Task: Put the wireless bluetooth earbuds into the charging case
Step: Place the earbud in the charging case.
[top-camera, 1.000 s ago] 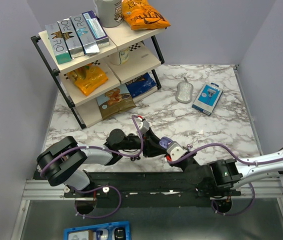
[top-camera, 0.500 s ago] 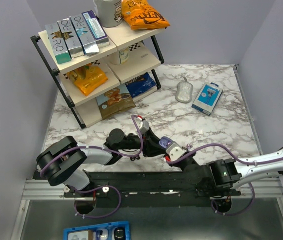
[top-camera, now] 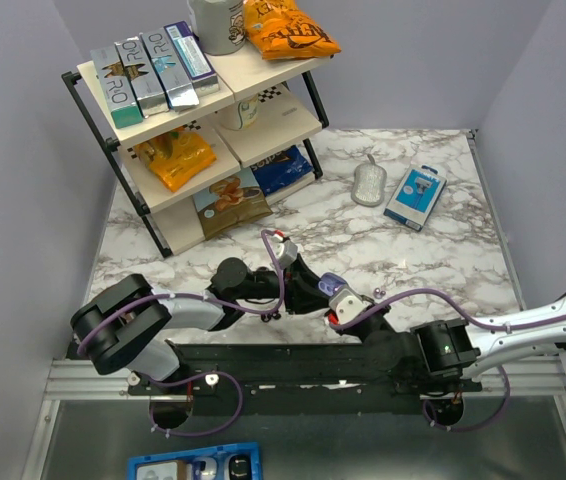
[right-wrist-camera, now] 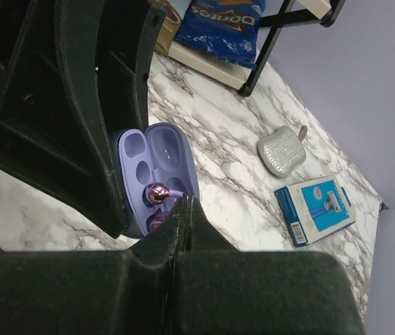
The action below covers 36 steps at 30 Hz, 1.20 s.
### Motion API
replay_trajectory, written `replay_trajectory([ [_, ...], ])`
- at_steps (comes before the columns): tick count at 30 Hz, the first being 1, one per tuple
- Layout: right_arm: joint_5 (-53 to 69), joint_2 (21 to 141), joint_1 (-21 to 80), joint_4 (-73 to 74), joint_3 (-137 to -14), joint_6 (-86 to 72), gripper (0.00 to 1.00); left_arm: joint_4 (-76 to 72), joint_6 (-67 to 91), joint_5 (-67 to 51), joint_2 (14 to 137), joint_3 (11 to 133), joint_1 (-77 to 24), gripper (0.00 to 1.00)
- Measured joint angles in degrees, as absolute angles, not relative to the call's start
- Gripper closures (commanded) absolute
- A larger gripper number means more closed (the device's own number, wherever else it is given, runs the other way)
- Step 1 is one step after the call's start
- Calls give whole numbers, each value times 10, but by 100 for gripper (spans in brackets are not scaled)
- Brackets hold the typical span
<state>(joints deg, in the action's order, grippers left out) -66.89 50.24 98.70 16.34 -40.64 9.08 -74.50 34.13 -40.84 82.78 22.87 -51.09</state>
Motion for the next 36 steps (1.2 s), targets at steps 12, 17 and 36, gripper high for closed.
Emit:
replay_trajectory([
  [12,-668,507,987,163,-406,90,99,-745,341,-408,826,229,-511,100],
  [17,-663,507,988,163,-406,90,99,-745,341,-408,824,229,-511,100],
  [36,-662,504,991,164,-405,84,77,-741,341,-408,820,229,-511,100],
])
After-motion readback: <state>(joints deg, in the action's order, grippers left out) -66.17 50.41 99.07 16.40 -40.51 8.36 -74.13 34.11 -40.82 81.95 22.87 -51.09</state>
